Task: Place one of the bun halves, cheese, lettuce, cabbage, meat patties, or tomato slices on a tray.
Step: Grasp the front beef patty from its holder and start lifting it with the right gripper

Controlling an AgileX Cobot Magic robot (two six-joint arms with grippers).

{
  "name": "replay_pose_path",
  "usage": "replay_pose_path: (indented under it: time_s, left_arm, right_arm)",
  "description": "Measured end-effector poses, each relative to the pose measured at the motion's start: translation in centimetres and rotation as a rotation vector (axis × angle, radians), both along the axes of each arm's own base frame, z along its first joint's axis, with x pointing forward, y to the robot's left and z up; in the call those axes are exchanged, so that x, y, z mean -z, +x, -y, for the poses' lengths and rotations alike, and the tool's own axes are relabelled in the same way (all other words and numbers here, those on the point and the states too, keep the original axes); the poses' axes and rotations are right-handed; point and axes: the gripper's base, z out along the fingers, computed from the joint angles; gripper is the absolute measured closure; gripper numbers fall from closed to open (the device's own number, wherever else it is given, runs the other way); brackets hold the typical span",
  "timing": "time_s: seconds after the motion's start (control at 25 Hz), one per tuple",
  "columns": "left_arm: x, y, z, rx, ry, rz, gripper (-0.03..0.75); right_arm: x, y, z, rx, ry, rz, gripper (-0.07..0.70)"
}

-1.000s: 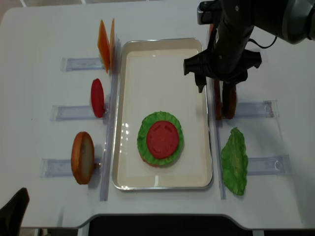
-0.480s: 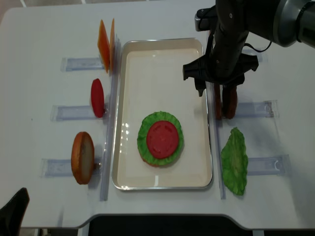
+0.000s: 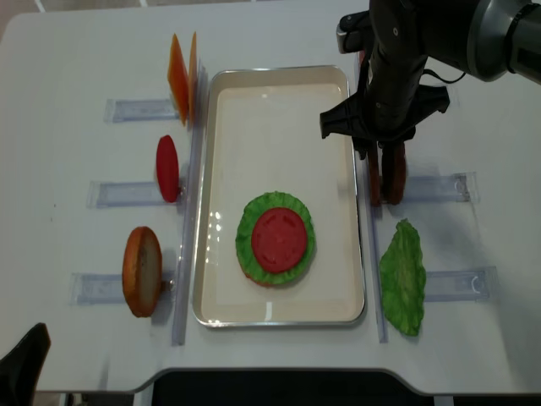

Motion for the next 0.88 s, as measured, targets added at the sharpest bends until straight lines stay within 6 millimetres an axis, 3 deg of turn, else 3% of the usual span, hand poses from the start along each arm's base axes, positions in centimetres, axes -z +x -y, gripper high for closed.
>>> replay_pose_path:
  time_s: [0.28,0.88]
  left_arm:
    - [0.00,0.00,0.00,0.000,0.000,0.000,0.024]
    - [0.00,0.00,0.00,0.000,0.000,0.000,0.024]
  right_arm:
    - [-0.04,0.22,0.35,-0.020,-0.042,0.025,0.520]
    - [-0.07,-0.21,0.56,-0.009,-0.066,-0.026,0.521]
